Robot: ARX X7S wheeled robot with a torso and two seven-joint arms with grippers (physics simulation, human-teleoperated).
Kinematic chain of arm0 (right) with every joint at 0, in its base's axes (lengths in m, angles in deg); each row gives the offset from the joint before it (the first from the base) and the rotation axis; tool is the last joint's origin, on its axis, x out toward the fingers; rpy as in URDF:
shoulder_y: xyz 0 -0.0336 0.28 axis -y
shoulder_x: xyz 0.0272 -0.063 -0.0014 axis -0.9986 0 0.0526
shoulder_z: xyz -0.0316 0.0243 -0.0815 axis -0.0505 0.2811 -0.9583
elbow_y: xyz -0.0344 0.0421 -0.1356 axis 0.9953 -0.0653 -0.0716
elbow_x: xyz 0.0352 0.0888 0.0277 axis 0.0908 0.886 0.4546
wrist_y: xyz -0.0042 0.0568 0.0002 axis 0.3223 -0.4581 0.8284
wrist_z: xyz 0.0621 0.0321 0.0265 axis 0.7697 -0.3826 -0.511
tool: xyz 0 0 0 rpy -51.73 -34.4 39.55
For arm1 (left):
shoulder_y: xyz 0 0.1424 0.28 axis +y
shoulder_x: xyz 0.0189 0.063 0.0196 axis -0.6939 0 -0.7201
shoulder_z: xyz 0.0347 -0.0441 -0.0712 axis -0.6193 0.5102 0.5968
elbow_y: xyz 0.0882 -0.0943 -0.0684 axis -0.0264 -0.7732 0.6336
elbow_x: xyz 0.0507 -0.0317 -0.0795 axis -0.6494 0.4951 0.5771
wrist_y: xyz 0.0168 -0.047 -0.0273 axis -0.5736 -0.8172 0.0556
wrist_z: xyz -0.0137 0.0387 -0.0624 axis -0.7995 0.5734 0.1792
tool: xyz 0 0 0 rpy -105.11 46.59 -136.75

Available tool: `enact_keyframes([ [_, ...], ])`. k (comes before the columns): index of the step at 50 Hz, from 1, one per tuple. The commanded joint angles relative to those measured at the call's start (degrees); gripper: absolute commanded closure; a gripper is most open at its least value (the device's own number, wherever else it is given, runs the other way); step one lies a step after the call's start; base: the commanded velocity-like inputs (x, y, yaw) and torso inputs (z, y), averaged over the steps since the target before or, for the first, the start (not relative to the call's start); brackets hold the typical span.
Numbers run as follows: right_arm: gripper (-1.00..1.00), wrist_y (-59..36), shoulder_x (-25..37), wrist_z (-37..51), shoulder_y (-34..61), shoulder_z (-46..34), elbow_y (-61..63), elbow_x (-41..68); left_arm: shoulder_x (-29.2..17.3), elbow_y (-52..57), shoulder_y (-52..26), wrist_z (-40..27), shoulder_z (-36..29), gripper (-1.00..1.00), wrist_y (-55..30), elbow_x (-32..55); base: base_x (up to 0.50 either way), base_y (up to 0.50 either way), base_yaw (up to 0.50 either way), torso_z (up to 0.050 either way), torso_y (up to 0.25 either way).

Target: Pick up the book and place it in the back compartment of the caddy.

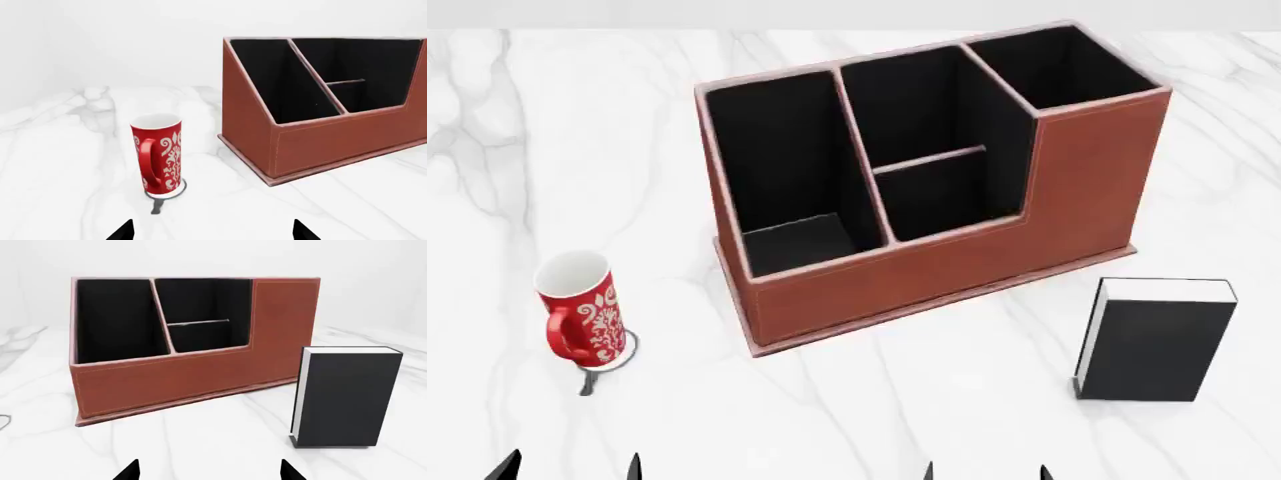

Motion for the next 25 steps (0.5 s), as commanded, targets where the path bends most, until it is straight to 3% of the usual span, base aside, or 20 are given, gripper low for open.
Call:
enact_keyframes([
  [1, -1.00, 0.2, 0.9, 1.0, -0.2, -1.2, 0.4, 1.1, -0.9, 0.0, -0.1, -1.0, -1.0, -1.00, -0.2, 1.0, 0.00, 0.00, 0.00, 0.000, 0.000],
  [17, -1.00, 0.7, 3.2, 3.6, -0.8, -3.2, 1.9, 4.2, -3.2, 1.0, 0.5, -4.3, -3.6, -1.00, 1.1, 2.8, 0.00, 0.00, 0.00, 0.000, 0.000],
  [25, -1.00, 5.5, 3.8, 4.6, -2.2, -3.5, 3.2, 4.8, -3.9, 1.6, 1.3, -5.6, -4.4, -1.00, 4.4, 2.6, 0.00, 0.00, 0.00, 0.000, 0.000],
])
